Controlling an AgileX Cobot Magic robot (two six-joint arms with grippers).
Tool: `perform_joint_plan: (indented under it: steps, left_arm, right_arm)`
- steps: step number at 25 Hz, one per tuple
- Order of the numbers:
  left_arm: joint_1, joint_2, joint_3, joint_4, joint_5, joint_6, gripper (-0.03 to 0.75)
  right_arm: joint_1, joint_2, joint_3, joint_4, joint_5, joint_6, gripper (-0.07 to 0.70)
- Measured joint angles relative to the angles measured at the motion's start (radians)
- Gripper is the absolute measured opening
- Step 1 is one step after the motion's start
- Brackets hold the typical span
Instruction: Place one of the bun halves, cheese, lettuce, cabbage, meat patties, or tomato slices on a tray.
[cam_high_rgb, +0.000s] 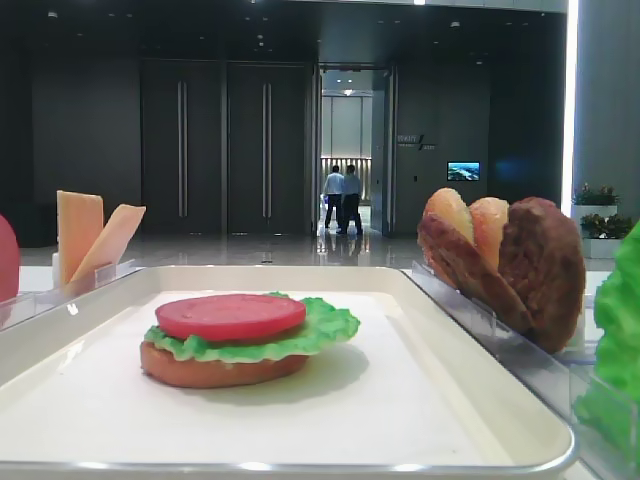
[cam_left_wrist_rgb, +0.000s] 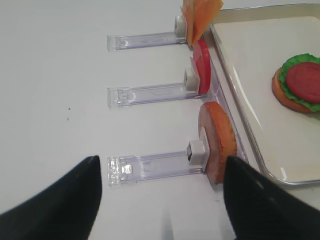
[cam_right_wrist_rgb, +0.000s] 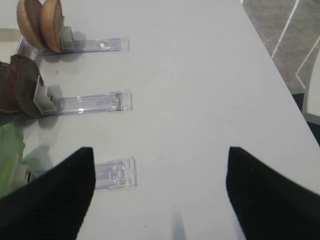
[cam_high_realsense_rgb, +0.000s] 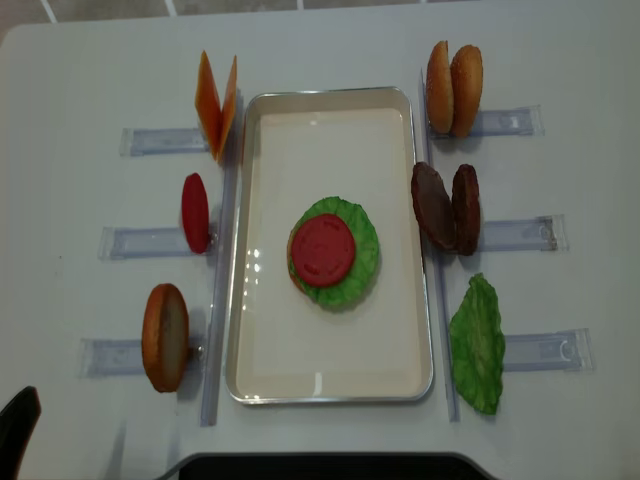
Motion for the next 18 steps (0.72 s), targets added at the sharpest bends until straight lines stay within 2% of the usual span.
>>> perform_joint_plan:
  steps: [18]
  left_arm:
    - [0.000,0.000,0.000,-0.002,0.000,0.007,0.576]
  right_arm:
    - [0.000,0.000,0.000,0.000,0.000,0.000,0.518]
